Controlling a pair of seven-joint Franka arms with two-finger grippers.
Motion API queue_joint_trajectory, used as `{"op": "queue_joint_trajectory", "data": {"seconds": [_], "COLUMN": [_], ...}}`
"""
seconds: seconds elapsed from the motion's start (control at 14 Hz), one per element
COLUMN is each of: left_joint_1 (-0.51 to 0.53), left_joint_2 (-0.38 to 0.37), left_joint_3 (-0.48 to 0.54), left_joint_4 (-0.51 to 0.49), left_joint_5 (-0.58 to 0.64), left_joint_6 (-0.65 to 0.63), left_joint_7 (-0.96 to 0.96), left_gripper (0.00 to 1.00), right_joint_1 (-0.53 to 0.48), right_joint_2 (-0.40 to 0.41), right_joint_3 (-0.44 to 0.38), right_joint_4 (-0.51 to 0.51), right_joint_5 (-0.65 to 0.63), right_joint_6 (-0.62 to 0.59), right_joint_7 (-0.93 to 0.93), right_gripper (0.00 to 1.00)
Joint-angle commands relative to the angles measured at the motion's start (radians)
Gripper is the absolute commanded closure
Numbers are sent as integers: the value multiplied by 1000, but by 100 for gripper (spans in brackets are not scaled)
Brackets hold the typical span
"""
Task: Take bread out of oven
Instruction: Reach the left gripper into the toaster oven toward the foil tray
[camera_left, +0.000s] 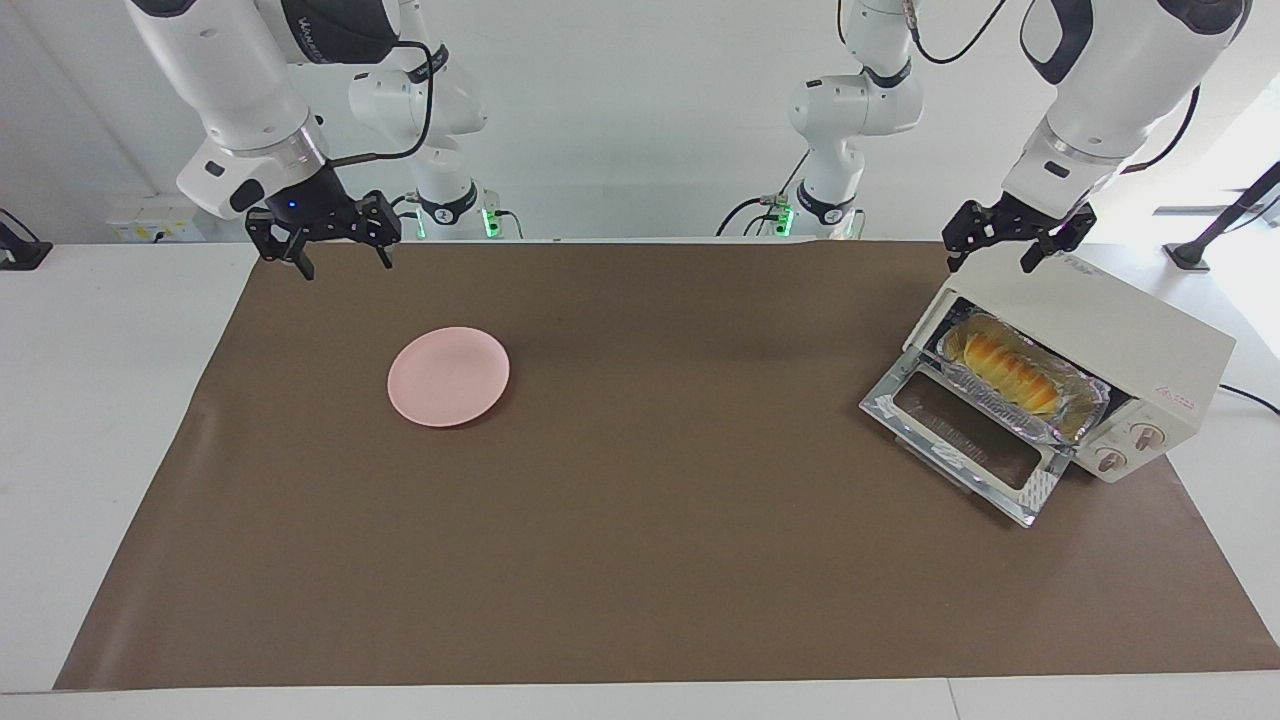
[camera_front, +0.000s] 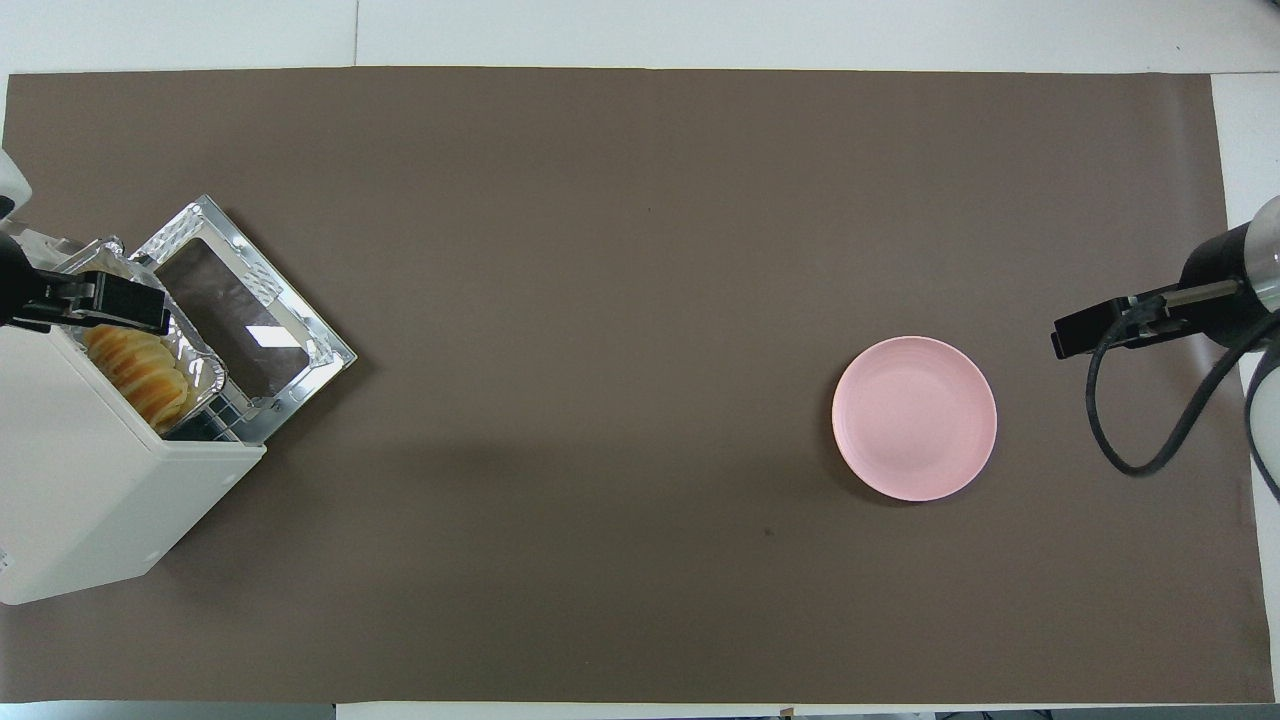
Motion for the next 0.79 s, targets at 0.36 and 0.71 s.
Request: {"op": "queue_joint_trajectory", "data": {"seconds": [0.36, 0.71], "left_joint_1": [51, 74], "left_joint_2": [73, 221], "left_joint_3": [3, 3], "left_joint_4": [-174, -220], "left_joint_5": [67, 158], "left_joint_6": [313, 506], "left_joint_7": [-456, -641], "left_gripper": [0, 0], "right_joint_1": [-17, -15], "right_joint_2": [-22, -22], "right_joint_3": [11, 11], "right_joint_4": [-20, -22], "right_joint_5": [2, 2], "right_joint_6": [-6, -6], "right_joint_7": [5, 5], "right_gripper": [0, 0]}}
